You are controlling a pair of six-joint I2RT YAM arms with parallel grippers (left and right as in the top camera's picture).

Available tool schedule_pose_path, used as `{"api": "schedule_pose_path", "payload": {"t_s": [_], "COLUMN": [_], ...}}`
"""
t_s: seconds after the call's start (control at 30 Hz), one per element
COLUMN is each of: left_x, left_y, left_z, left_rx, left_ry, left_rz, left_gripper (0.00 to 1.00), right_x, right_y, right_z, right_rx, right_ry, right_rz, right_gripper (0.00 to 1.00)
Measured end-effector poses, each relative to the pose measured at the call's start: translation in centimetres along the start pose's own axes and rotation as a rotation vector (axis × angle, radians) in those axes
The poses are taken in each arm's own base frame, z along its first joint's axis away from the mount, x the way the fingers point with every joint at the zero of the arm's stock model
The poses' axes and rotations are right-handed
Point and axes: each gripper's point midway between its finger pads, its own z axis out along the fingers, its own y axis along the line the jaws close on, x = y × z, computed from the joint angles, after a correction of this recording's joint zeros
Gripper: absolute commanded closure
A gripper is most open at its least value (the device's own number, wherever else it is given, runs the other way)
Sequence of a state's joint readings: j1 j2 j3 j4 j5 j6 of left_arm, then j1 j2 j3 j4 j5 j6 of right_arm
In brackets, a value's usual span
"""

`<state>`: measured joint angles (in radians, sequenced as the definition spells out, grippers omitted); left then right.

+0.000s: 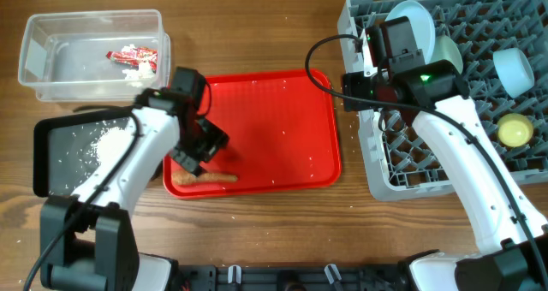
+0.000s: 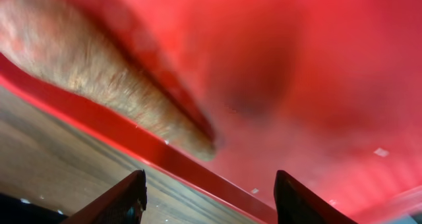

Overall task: Sort waste into correct bins and load items into the dishwasher rack
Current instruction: 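Reach the left gripper down to the carrot on the red tray, then lift the carrot with the left gripper onto the black tray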

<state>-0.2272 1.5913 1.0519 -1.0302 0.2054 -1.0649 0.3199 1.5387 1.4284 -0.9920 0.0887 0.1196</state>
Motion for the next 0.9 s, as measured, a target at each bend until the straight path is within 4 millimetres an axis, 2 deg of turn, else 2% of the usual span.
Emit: {"api": "schedule_pose_path", "payload": {"t_s": [0.07,0.17,0.37,0.53,0.77,0.9], "left_x": [0.4,0.0,-1.2,-2.4,-2.6,-2.8], "left_y": [0.9,2.3,3.3,3.1,4.0,4.2], "left_z": [1.2,2.6,3.3,3.3,4.8,5.2], "left_rx": [-0.026,-0.059,-0.084,-0.075,-0.089,-0.085], "left_ry": [0.006,-0.027,-0.096,-0.165,-0.175,-0.186], "left_rz": [-0.059,-0.136,-0.180,-0.195,-0.203,-0.207], "left_gripper": [0.39,0.39,0.38,0.39,0.40,0.53], "right_x": [0.2,0.3,0.5,0.8,1.0,1.1], "right_y": [0.0,0.0,0.0,0.0,-0.1,-0.1], "right_z": [0.0,0.0,0.0,0.0,0.0,0.0], "right_rx": [-0.002,-0.002,-0.001,0.001,0.002,0.002], "right_ry": [0.007,0.012,0.019,0.031,0.041,0.044], "right_rz": [-0.003,-0.009,-0.010,-0.011,-0.012,-0.012], "right_gripper": [0.24,0.24,0.25,0.24,0.24,0.24]}}
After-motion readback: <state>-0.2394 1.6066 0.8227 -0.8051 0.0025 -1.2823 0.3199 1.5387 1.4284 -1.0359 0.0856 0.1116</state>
